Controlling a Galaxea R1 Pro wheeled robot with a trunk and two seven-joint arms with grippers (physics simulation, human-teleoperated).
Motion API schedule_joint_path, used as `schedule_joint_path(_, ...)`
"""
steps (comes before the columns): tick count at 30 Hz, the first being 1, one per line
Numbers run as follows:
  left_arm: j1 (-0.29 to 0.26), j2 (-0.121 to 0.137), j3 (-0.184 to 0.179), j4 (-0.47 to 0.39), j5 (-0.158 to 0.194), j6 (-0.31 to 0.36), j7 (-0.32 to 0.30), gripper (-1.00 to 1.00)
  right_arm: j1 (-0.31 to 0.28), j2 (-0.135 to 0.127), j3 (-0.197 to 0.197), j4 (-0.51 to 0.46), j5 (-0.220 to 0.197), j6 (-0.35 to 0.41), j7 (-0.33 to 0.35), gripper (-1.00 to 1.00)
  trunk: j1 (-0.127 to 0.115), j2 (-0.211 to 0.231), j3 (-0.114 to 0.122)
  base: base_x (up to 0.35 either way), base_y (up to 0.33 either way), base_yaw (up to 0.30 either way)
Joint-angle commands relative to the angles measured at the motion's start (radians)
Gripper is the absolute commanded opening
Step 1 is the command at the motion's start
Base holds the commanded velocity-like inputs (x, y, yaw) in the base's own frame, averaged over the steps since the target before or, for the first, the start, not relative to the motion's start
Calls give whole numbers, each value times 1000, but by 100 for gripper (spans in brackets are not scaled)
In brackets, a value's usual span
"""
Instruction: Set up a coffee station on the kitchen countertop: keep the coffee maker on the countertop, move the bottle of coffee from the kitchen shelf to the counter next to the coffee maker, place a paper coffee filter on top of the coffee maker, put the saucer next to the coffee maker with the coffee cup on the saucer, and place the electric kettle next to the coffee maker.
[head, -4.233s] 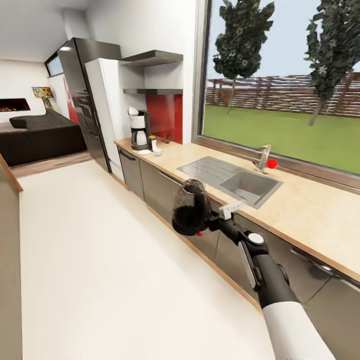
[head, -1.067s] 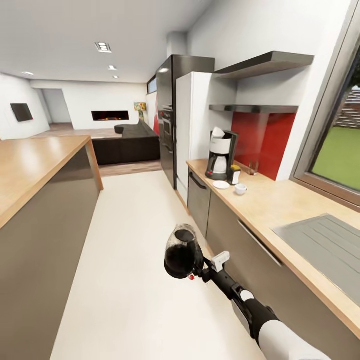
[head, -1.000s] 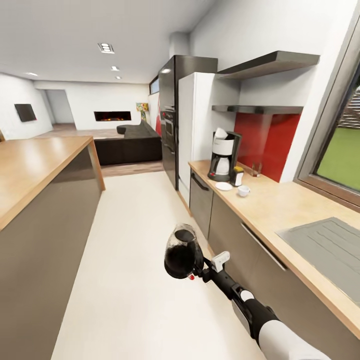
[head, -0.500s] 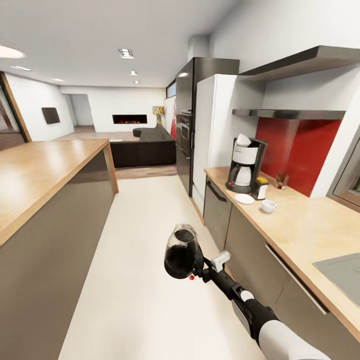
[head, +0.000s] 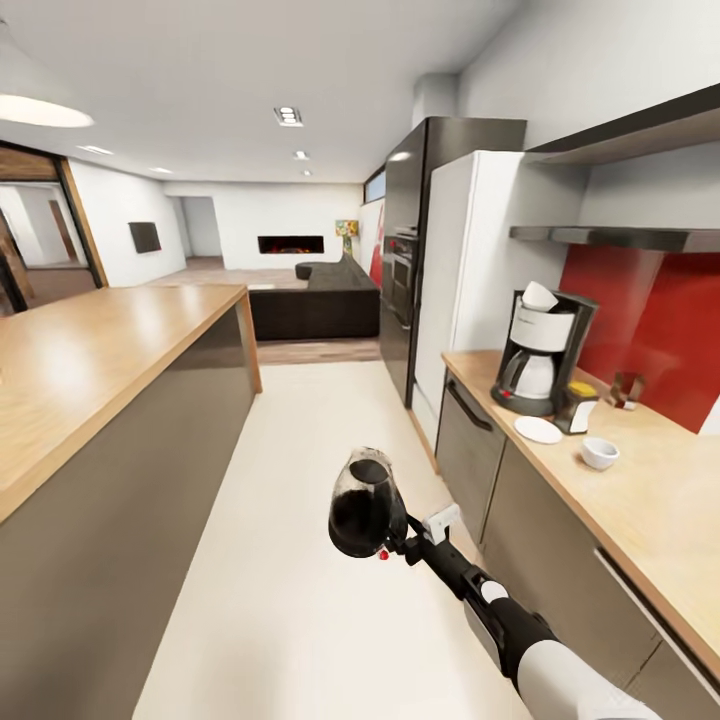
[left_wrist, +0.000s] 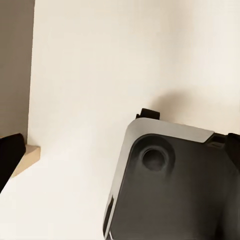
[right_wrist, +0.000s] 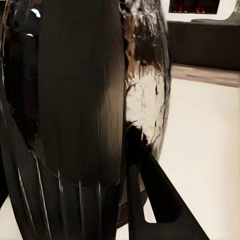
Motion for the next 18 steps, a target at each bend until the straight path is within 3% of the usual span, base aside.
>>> schedule_joint_path(1,-1,0,1,1,7,-3,0,100,-1,0,-4,0,4,-4,-1,-100,1,-1,0,339,0,134)
schedule_joint_path(18,-1,0,1,1,7,-3,0,100,-1,0,-4,0,4,-4,-1,-100,1,-1,24,339,0,122)
